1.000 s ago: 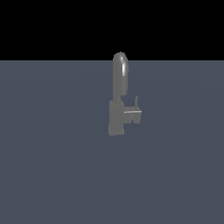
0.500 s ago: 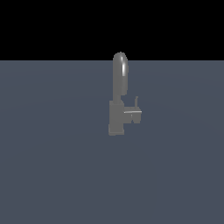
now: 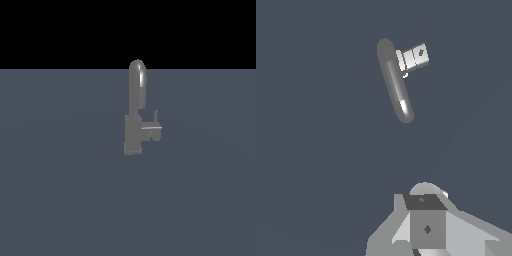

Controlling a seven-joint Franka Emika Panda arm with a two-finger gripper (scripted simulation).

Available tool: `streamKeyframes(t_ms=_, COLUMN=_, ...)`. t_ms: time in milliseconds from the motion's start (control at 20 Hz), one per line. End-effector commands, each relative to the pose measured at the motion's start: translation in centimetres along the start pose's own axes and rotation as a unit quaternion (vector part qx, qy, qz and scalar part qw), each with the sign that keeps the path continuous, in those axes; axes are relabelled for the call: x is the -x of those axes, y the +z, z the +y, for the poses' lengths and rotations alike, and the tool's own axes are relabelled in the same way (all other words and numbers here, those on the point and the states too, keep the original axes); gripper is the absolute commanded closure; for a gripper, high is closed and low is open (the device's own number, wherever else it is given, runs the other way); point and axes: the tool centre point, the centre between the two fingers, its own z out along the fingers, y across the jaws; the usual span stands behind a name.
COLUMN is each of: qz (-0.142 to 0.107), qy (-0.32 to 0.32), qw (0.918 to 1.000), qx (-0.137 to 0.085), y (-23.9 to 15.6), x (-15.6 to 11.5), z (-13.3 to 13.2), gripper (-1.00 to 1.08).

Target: Turn on the faucet by rotating a designated handle.

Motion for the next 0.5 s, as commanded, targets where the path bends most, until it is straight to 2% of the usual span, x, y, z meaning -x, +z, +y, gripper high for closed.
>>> streamKeyframes(t_ms=0, qz=-0.018, qy=0.017, qw=0.9995, qx=-0.017, y=0.2, x=-1.5, z=0.0, gripper=1.08)
streamKeyframes(t_ms=450, qz=-0.086, qy=0.080, qw=0.9899, qx=-0.079, y=1.6, x=-7.0, z=0.4, gripper=1.08)
